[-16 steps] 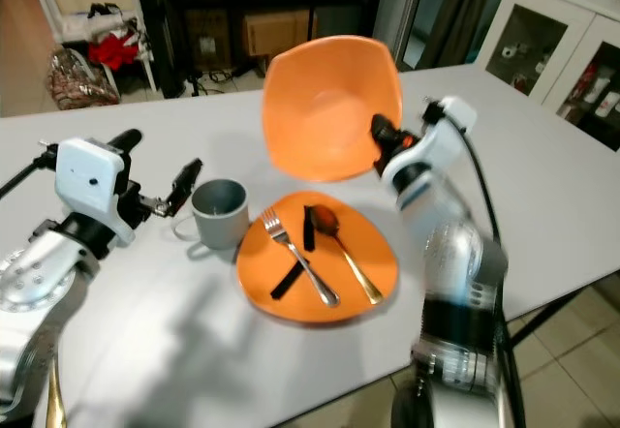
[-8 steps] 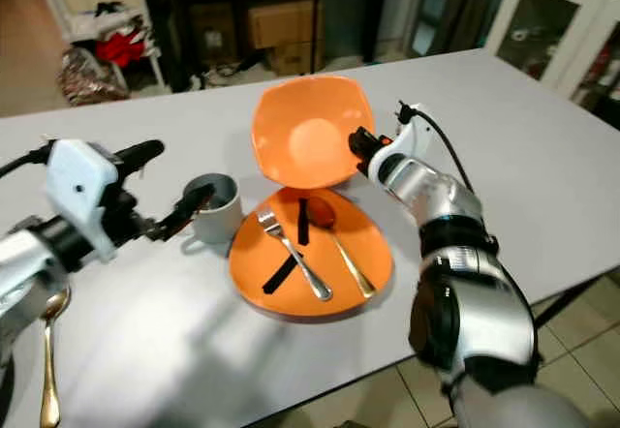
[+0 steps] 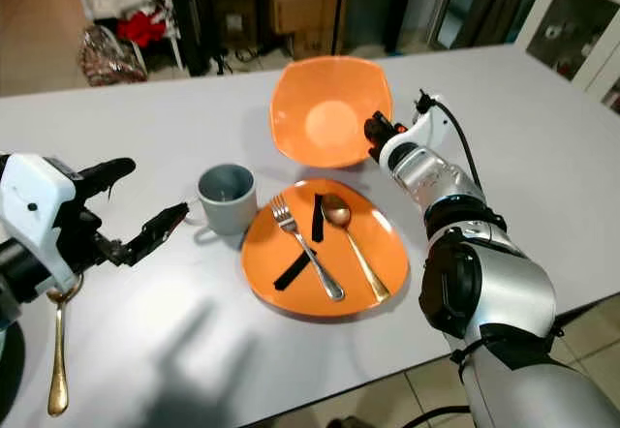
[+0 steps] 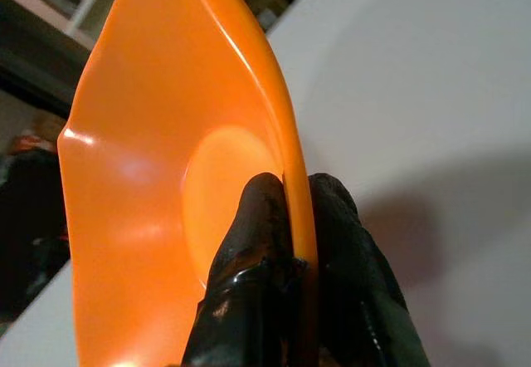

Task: Setting the table

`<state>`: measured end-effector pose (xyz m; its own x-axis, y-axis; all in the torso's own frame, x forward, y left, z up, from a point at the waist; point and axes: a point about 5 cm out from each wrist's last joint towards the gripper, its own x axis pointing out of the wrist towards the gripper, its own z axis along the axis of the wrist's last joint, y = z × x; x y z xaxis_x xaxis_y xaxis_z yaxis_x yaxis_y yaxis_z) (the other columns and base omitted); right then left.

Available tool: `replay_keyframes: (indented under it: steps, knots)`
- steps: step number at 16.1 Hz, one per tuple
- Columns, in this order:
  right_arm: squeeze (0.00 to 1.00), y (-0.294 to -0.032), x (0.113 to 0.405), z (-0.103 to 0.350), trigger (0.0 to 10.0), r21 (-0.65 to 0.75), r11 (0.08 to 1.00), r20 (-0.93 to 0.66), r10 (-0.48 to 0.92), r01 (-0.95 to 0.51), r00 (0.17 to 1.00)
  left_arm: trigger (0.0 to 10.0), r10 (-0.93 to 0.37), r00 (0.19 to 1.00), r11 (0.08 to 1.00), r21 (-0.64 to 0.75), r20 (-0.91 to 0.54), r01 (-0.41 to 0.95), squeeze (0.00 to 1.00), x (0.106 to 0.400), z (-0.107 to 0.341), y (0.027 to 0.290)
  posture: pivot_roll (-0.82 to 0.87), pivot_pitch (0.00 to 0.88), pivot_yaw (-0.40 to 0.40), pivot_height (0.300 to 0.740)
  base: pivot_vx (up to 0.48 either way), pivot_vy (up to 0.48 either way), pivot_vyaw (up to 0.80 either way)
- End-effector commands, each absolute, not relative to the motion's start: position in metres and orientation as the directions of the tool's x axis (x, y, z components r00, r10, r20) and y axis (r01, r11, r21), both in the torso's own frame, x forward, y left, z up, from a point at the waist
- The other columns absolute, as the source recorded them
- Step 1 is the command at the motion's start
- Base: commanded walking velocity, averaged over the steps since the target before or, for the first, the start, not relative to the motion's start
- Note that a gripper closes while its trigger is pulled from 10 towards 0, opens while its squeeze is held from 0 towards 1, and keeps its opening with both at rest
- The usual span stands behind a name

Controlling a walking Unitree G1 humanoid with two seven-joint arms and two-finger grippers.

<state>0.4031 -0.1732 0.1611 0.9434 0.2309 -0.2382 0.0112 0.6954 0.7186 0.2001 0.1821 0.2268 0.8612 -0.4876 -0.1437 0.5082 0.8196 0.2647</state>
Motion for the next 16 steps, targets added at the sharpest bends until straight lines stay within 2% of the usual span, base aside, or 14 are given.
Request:
replay_keyframes:
  steps: [1, 4, 7, 10, 16]
  knots:
    - [0.0, -0.181, 0.406, 0.17, 10.0, 0.719, 0.695, -0.202, 0.187, 0.016, 0.961, 10.0, -0.483, 0.863, 0.817, 0.278, -0.148, 0.505, 0.0, 0.197, 0.231, 0.184, 0.29, 0.125, -0.009, 0.74, 0.0, 0.0, 0.0]
    - [0.0, -0.192, 0.403, 0.161, 10.0, 0.737, 0.668, -0.236, 0.112, 0.103, 0.965, 10.0, -0.478, 0.862, 0.819, 0.272, -0.167, 0.506, 0.0, 0.192, 0.232, 0.185, 0.29, 0.148, -0.005, 0.74, 0.0, 0.0, 0.0]
    - [0.0, -0.196, 0.397, 0.146, 10.0, 0.696, 0.696, -0.316, 0.077, 0.177, 0.946, 10.0, -0.503, 0.846, 0.808, 0.251, -0.178, 0.534, 0.0, 0.191, 0.231, 0.179, 0.28, 0.148, 0.002, 0.74, 0.0, 0.0, 0.0]
    - [0.0, -0.189, 0.394, 0.139, 10.0, 0.737, 0.659, -0.334, 0.163, 0.15, 0.929, 10.0, -0.572, 0.783, 0.757, 0.21, -0.245, 0.619, 0.0, 0.183, 0.225, 0.172, 0.28, 0.149, 0.001, 0.74, 0.0, 0.0, 0.0]
    - [0.0, -0.174, 0.39, 0.136, 10.0, 0.785, 0.615, -0.329, 0.309, 0.076, 0.892, 10.0, -0.589, 0.764, 0.744, 0.193, -0.264, 0.64, 0.0, 0.178, 0.223, 0.17, 0.27, 0.14, -0.004, 0.74, 0.0, 0.0, 0.0]
